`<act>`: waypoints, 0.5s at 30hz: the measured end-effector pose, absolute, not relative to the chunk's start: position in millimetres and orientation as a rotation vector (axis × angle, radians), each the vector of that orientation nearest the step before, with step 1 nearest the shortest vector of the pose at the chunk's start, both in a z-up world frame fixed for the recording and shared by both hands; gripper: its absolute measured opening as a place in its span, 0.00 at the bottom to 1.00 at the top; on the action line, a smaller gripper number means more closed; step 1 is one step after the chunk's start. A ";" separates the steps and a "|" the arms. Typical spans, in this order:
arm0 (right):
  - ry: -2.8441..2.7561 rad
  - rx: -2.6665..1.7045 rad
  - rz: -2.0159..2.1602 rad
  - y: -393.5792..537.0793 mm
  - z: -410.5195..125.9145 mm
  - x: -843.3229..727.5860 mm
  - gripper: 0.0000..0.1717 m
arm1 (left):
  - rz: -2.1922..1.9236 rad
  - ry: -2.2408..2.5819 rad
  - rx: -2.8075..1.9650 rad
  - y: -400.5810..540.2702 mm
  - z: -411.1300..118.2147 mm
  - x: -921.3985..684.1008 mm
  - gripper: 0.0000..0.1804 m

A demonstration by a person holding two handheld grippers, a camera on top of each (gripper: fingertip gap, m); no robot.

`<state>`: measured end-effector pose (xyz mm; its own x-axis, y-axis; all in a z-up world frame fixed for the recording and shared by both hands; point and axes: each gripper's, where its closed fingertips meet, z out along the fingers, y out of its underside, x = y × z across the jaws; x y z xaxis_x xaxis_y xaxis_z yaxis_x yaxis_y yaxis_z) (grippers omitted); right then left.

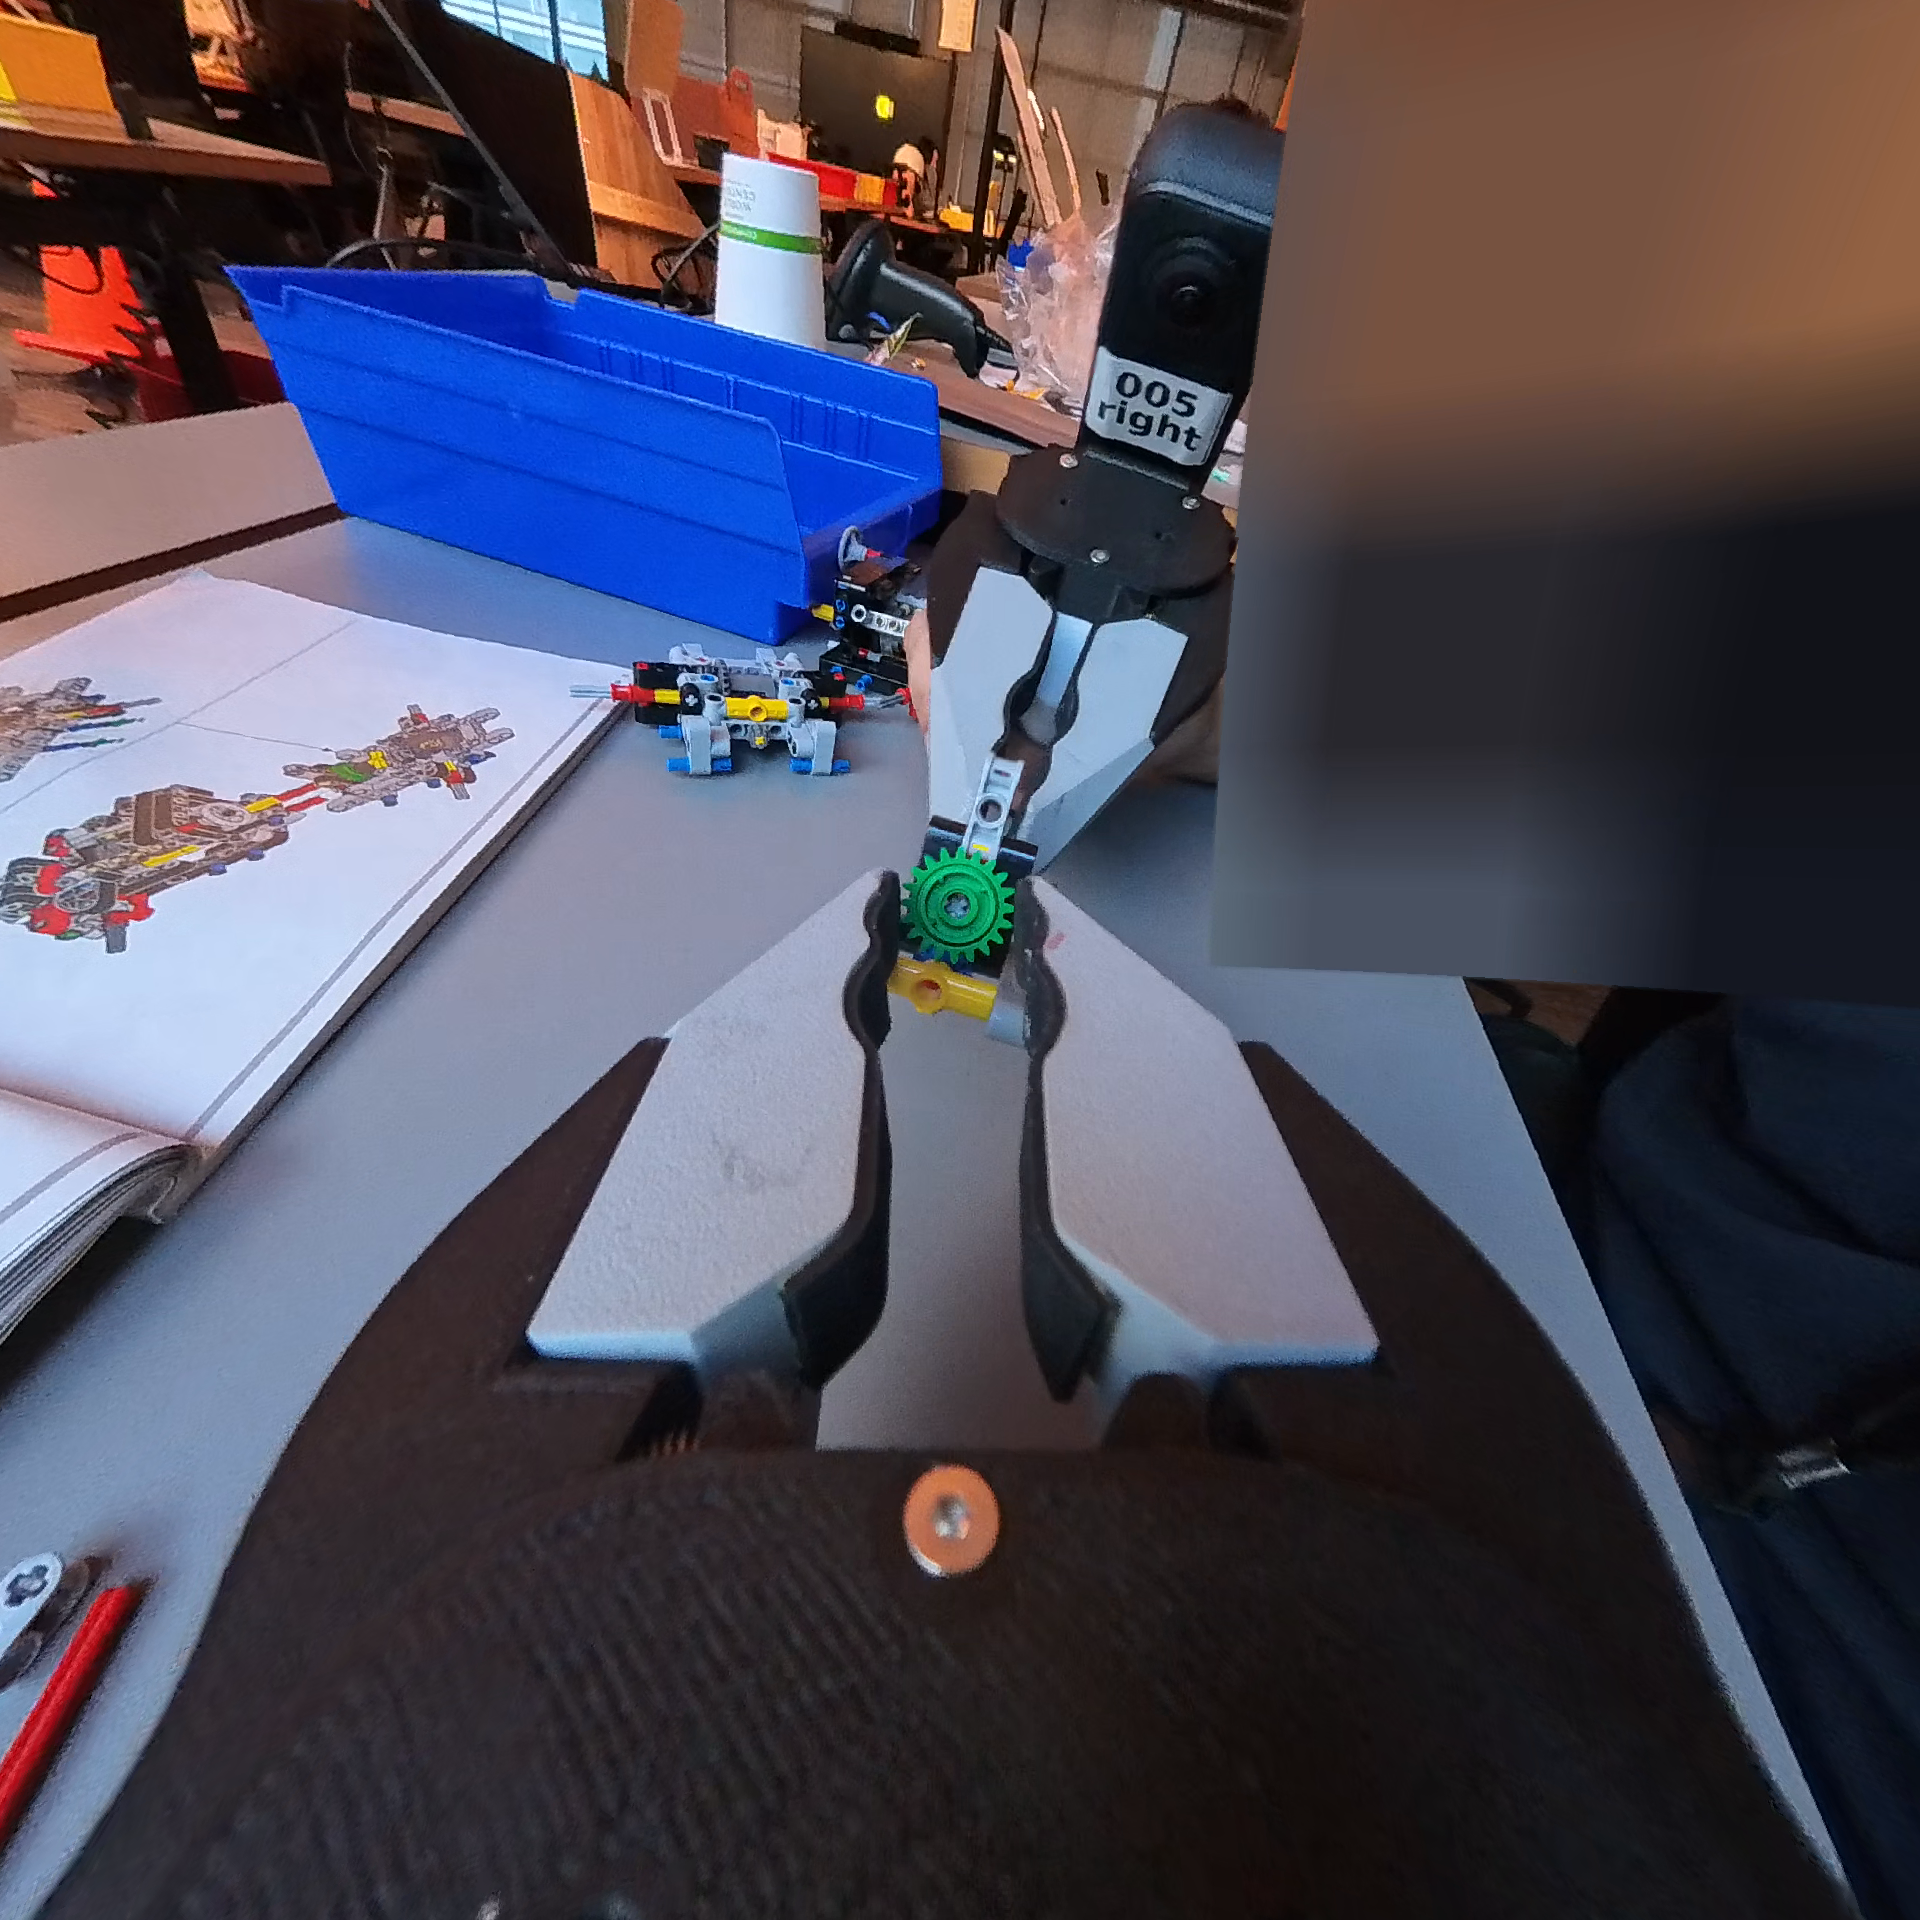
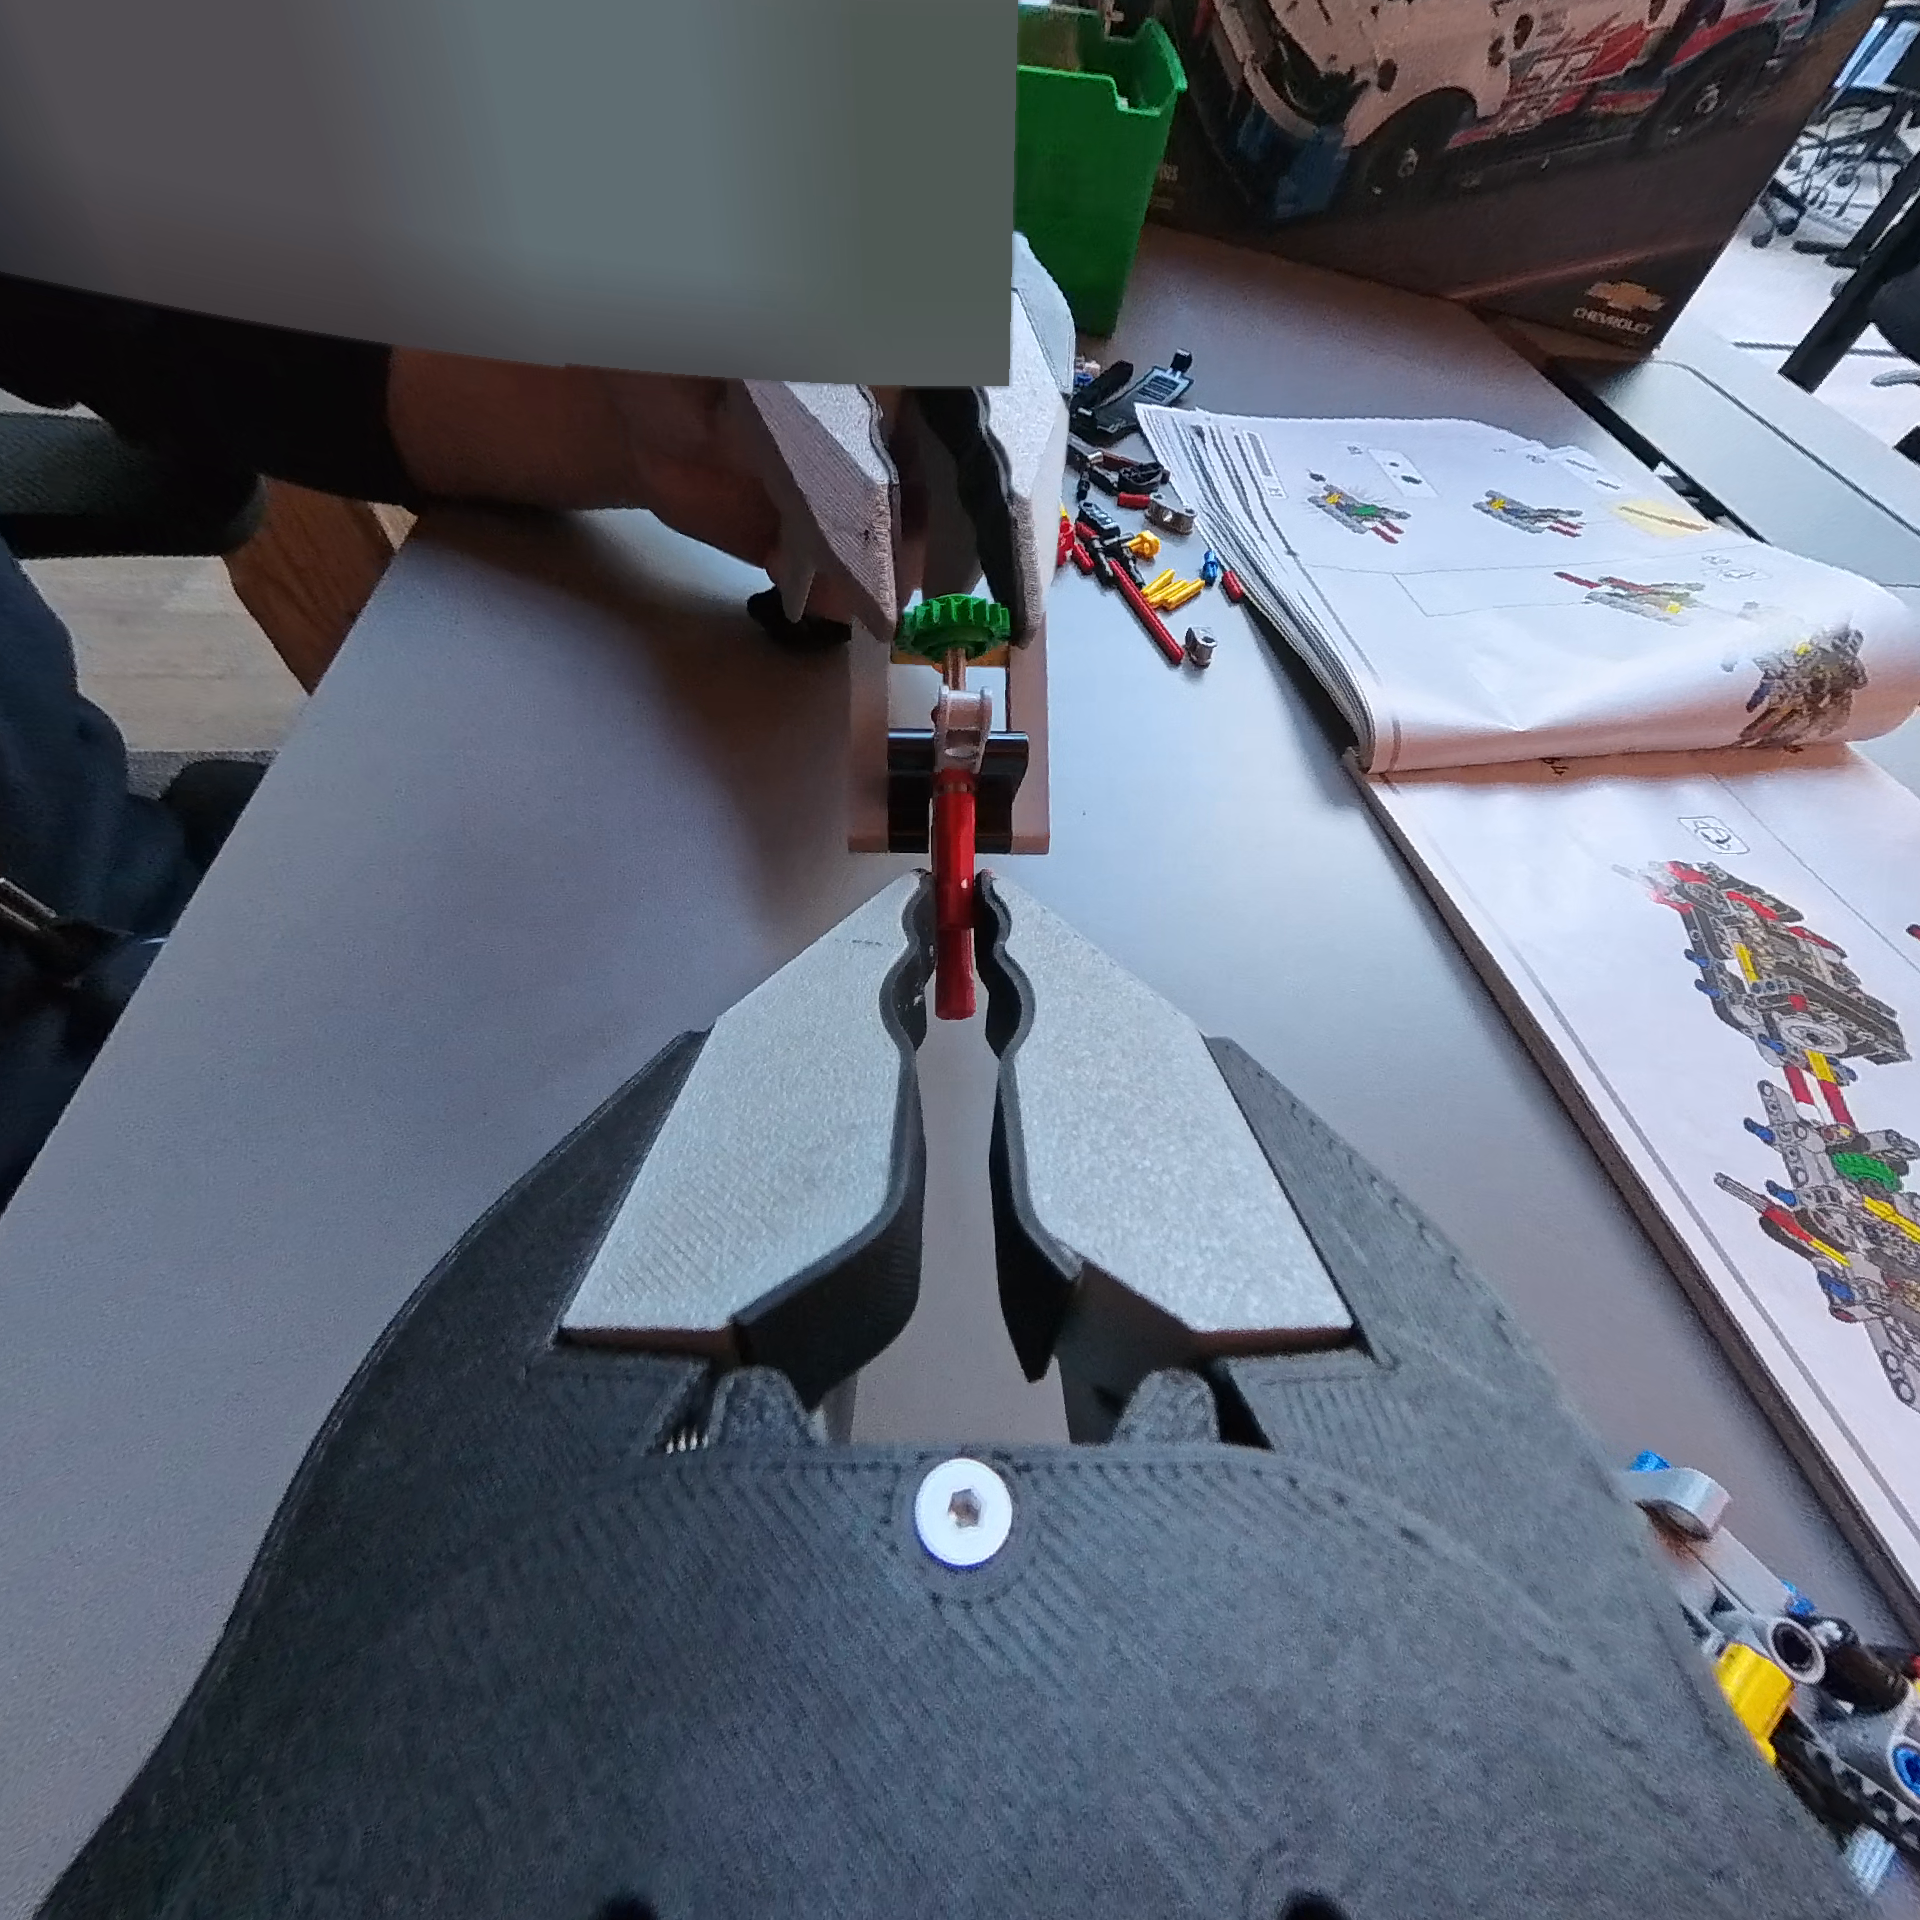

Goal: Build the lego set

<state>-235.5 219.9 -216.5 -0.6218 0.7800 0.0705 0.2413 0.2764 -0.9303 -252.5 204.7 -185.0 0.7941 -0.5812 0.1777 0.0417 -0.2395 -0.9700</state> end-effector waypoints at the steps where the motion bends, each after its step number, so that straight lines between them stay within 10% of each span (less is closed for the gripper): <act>1: -2.018 -0.915 1.339 220.0 -215.8 -235.7 0.02 | -0.617 0.416 -1.718 205.3 -183.6 -252.4 0.10; 15: -1.939 -0.809 1.382 217.5 -202.2 -237.1 0.02 | -0.210 0.520 -1.664 205.0 -164.8 -246.3 0.10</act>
